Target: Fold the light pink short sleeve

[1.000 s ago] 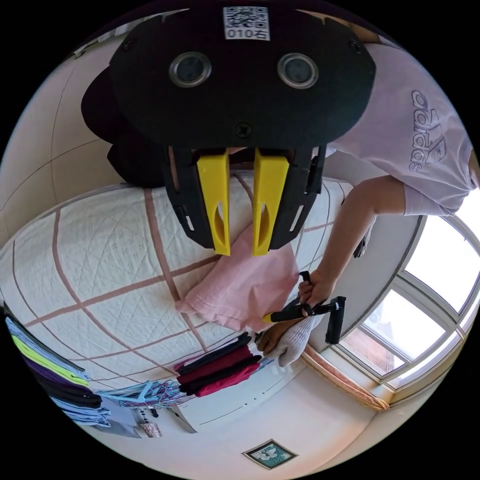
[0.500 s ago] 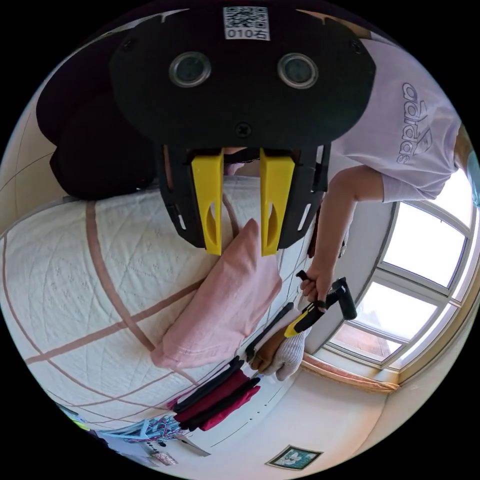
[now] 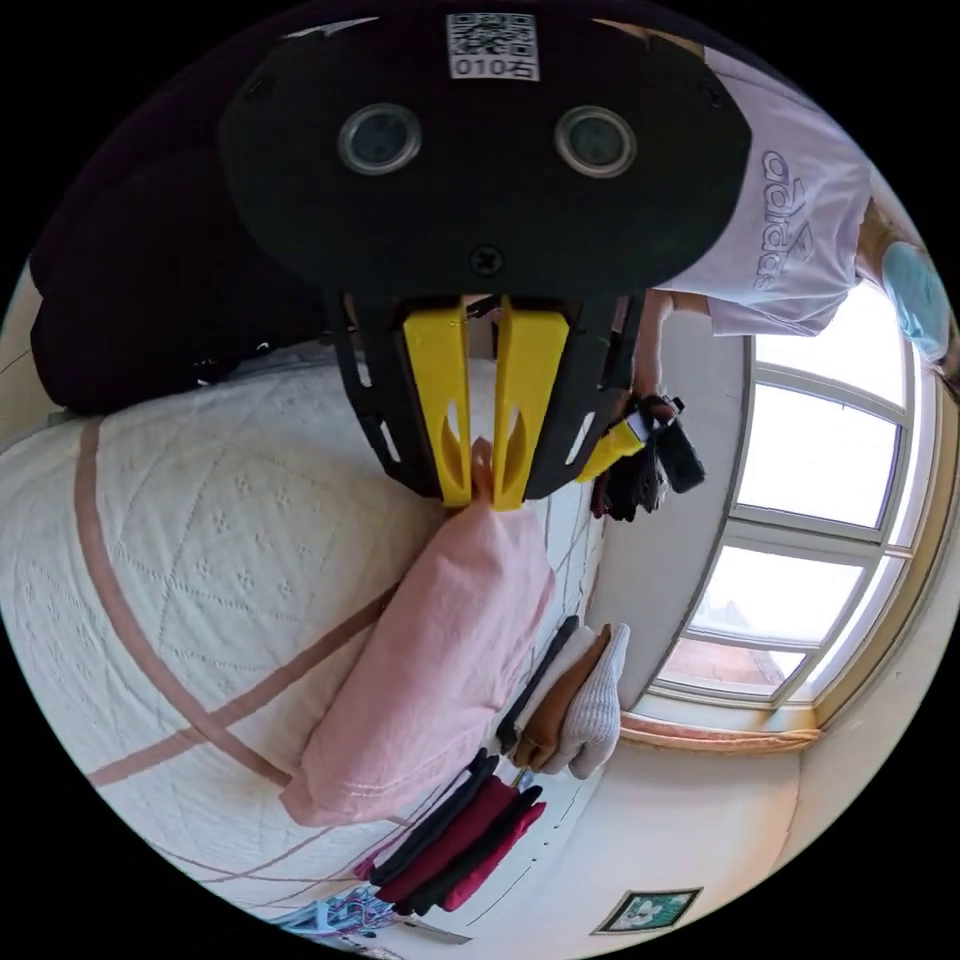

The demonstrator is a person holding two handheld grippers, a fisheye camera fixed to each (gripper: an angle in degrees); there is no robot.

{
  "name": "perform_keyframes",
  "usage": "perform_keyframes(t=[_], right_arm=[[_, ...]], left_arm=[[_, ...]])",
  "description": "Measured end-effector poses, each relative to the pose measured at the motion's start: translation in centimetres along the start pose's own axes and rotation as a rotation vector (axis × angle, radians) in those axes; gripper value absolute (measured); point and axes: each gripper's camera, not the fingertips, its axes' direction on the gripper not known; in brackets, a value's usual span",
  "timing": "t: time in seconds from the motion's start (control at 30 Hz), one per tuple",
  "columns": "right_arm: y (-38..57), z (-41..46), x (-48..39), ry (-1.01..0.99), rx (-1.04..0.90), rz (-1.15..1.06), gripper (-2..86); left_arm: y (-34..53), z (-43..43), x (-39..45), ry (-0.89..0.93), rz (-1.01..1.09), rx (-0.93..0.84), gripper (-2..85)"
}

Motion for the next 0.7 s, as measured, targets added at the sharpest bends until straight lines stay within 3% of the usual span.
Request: perform_keyframes(t=[0.27,0.43,0.7], right_arm=[[0.0,-0.7,-0.1,-0.108,0.021,0.013,4.5],[1.0,-0.1,-1.0,-0.113,0.035,0.019,4.4],[3.1,1.7,-3.4,-0.033,-0.016,-0.103,4.7]], left_arm=[[1.2,1.1,-2.9,0.254,-0.281,0.1,15.5],[1.2,-0.3,-2.2,0.262,-0.287,0.203,15.6],[2.7,-2.7,-4.0,0.277,-0.385,0.22,10.8]])
